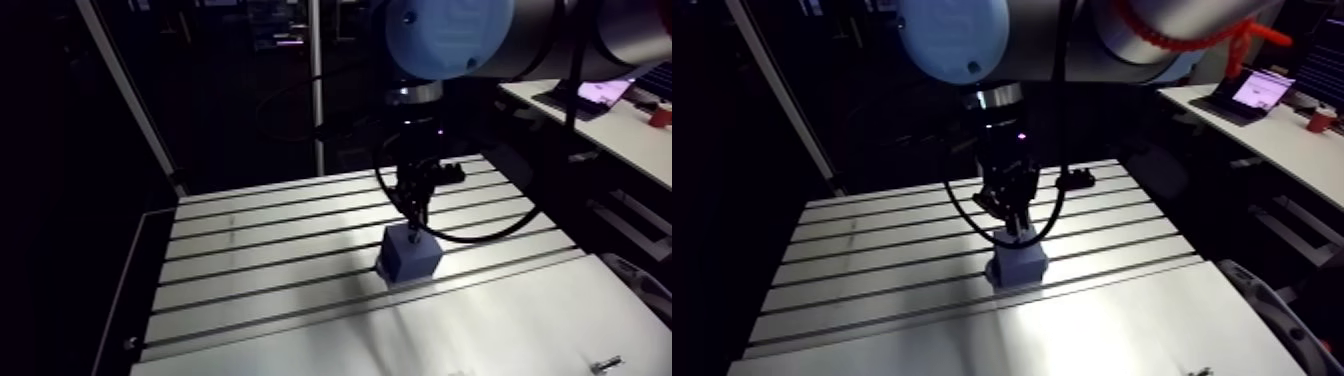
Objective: Pick up the M10 bolt and insert it into the hex recess until seated.
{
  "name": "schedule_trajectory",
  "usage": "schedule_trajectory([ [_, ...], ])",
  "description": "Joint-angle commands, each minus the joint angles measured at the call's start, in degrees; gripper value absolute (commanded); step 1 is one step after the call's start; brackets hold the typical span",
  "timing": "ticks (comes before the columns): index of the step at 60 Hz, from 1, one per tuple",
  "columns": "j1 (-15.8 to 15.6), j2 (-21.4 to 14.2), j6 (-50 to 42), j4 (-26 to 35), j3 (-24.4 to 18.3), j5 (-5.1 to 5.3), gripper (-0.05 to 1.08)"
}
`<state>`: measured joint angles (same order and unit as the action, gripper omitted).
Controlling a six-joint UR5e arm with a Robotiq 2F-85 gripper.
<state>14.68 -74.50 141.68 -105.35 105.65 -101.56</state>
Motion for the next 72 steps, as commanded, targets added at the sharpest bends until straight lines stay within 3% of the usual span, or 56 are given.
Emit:
schedule_trajectory([
  [1,0.0,0.3,0.0,0.0,0.0,0.00,0.78],
  [39,0.0,0.3,-0.1,-0.1,0.4,0.00,0.77],
  [41,-0.1,0.2,-0.1,-0.1,0.4,0.00,0.75],
  [42,-0.1,0.2,0.0,-0.1,0.4,0.00,0.63],
  [43,-0.1,0.2,0.0,-0.1,0.4,0.00,0.63],
  [44,-0.1,0.2,0.0,-0.1,0.4,0.15,0.41],
  [45,-0.1,0.2,0.0,-0.1,0.4,0.15,0.41],
  [46,-0.1,0.1,0.1,0.0,0.4,0.25,0.14],
  [47,-0.1,0.1,0.1,0.0,0.4,0.25,0.14],
  [48,-0.2,0.2,0.2,0.0,0.5,0.19,0.02],
  [72,0.1,0.2,0.0,-0.1,0.5,0.18,0.01],
])
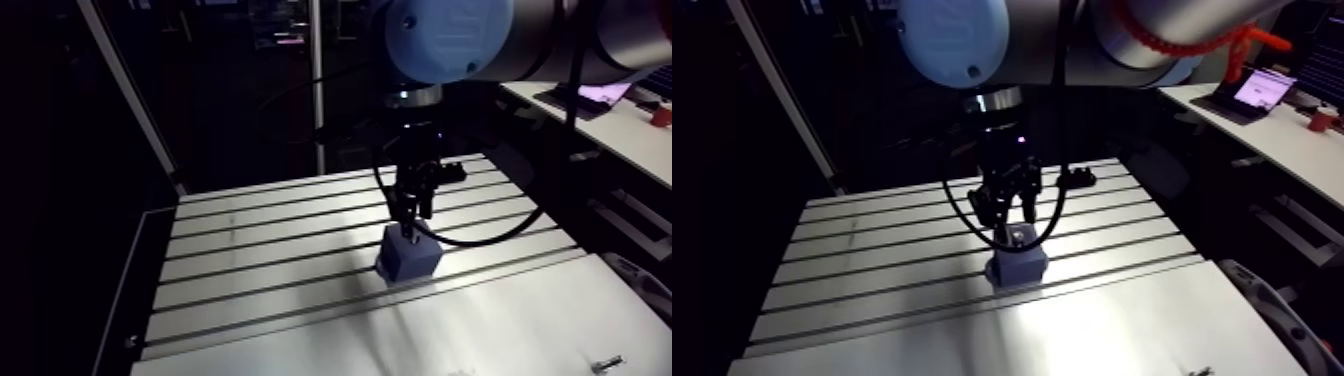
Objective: Pick up the M10 bolt and insert it into the hex recess until seated.
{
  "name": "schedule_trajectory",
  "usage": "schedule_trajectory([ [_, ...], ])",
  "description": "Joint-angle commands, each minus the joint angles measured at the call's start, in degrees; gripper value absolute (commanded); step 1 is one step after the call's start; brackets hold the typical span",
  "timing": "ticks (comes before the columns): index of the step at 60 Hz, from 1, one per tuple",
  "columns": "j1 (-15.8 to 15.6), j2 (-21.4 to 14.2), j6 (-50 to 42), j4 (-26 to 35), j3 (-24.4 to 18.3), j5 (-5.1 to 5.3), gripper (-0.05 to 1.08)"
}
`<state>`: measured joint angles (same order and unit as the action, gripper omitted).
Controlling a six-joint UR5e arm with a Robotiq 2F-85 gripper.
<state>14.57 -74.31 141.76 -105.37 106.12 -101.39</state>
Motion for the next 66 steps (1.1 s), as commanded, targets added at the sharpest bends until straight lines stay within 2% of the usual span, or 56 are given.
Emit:
schedule_trajectory([
  [1,0.2,0.0,-0.1,-0.1,0.0,0.00,0.01],
  [11,0.4,0.0,-0.1,0.0,-0.1,0.00,0.01],
  [16,0.4,-0.2,-0.3,0.0,-0.1,0.33,0.01],
  [26,0.5,-1.1,-1.0,0.0,-0.3,2.39,0.01],
  [28,0.7,-1.5,-2.6,-0.4,-0.6,3.58,0.01],
  [29,0.7,-1.5,-2.6,-0.4,-0.6,3.58,0.01],
  [30,1.0,-1.8,-3.5,-0.6,-0.6,4.20,0.01],
  [34,1.6,-2.2,-5.0,-0.8,-0.5,4.80,0.01],
  [43,2.6,-2.6,-6.0,-1.4,0.2,5.18,0.01],
  [49,3.6,-2.6,-6.6,-2.0,0.7,5.77,0.01],
  [58,4.1,-2.7,-14.0,-2.8,1.2,5.81,0.02],
  [66,4.0,-3.1,-20.5,-2.9,2.1,5.72,0.14],
])
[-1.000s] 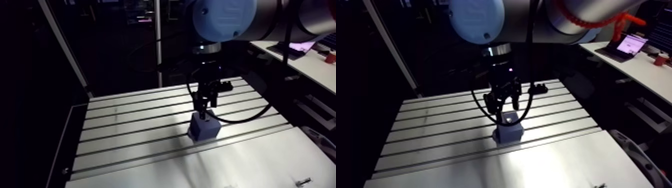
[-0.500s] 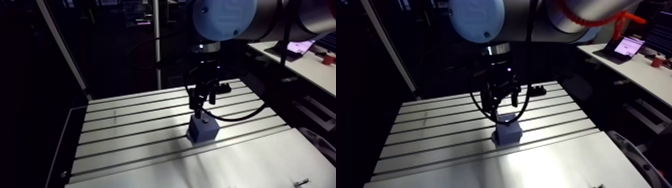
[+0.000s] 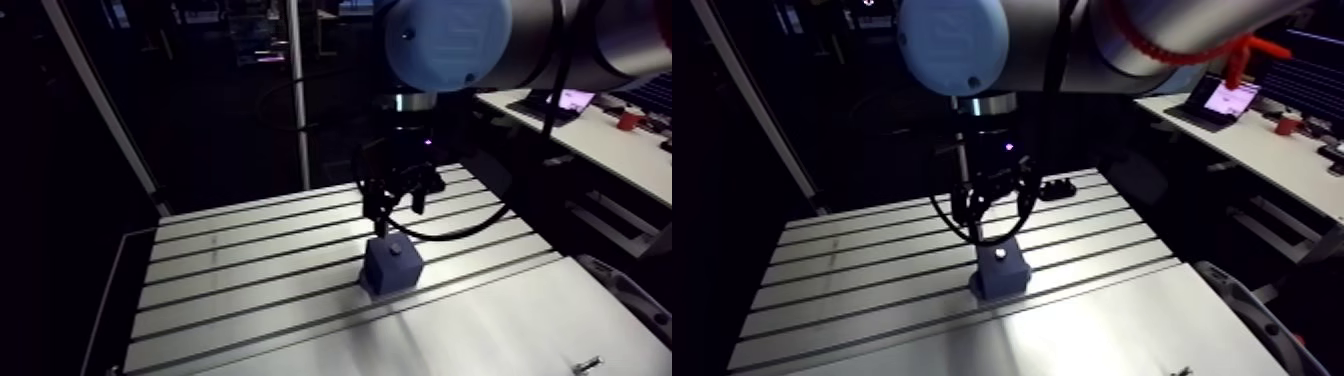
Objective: Pick up the M10 bolt and insert it into the hex recess until seated.
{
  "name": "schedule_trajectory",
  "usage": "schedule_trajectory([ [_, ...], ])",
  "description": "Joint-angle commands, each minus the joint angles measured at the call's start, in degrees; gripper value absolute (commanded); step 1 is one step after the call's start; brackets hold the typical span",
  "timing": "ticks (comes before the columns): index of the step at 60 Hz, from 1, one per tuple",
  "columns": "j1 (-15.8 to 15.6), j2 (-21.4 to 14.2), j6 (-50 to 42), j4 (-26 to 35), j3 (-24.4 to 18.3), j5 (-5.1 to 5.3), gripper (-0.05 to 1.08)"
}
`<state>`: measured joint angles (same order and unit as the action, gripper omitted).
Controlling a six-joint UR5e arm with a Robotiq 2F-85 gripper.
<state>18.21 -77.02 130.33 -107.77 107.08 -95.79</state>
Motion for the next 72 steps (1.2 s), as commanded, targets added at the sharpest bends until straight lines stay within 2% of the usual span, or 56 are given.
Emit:
schedule_trajectory([
  [1,0.3,-0.4,-9.9,-0.5,1.5,0.05,0.15],
  [2,0.3,-0.4,-9.9,-0.5,1.5,0.05,0.15],
  [4,0.3,-0.4,-10.5,-0.8,1.8,0.26,0.24],
  [8,0.1,-0.4,-11.0,-1.6,2.1,0.69,0.31],
  [12,-0.1,-0.6,-12.5,-2.1,2.5,0.99,0.34],
  [16,-0.1,-0.7,-14.3,-2.5,2.7,0.93,0.40],
  [25,-0.2,-0.6,-15.1,-3.9,3.1,0.81,0.45],
  [54,-0.1,-0.8,-15.1,-6.6,5.0,0.91,0.50],
  [72,-0.1,-0.7,-15.1,-6.7,5.2,1.51,0.53],
])
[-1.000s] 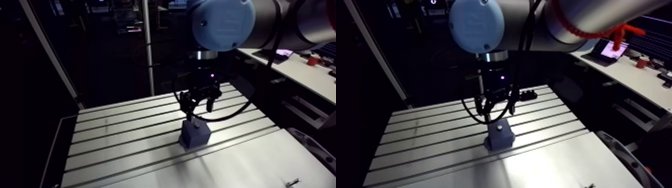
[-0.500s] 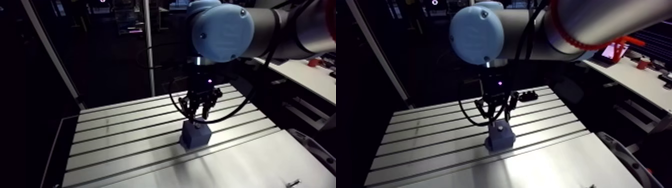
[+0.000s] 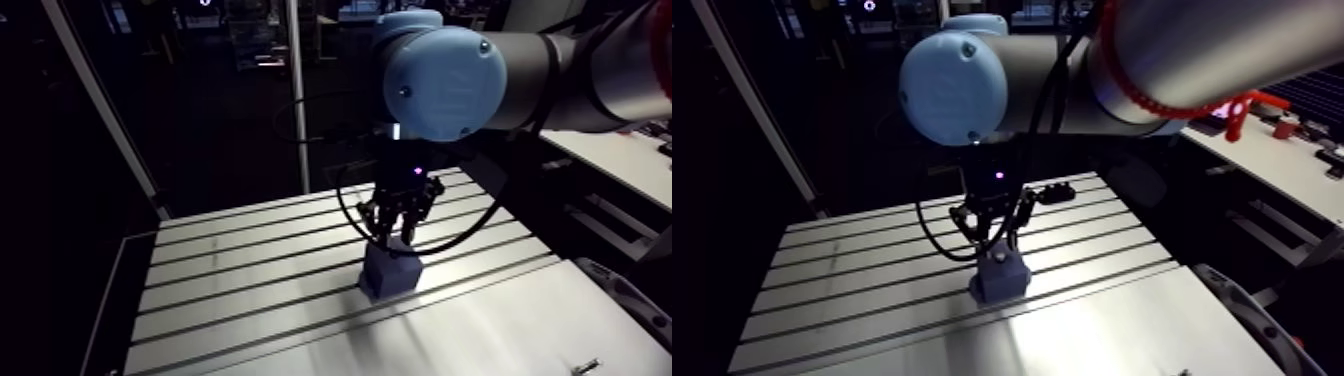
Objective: Pick up the M10 bolt and insert it into the hex recess until seated.
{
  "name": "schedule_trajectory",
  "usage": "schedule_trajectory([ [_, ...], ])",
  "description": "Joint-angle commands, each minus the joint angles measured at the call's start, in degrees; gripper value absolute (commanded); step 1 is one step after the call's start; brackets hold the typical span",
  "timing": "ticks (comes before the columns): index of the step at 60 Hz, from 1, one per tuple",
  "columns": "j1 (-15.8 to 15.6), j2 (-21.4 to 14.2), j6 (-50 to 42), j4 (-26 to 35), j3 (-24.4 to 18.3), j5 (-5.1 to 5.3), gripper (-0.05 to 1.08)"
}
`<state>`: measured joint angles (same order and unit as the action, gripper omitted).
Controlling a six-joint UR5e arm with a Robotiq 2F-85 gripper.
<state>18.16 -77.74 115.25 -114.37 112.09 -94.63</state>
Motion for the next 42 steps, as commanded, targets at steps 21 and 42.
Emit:
schedule_trajectory([
  [21,0.2,0.0,0.0,-2.2,1.4,0.72,0.55],
  [42,0.4,-0.1,0.4,-2.2,1.7,0.90,0.55],
])
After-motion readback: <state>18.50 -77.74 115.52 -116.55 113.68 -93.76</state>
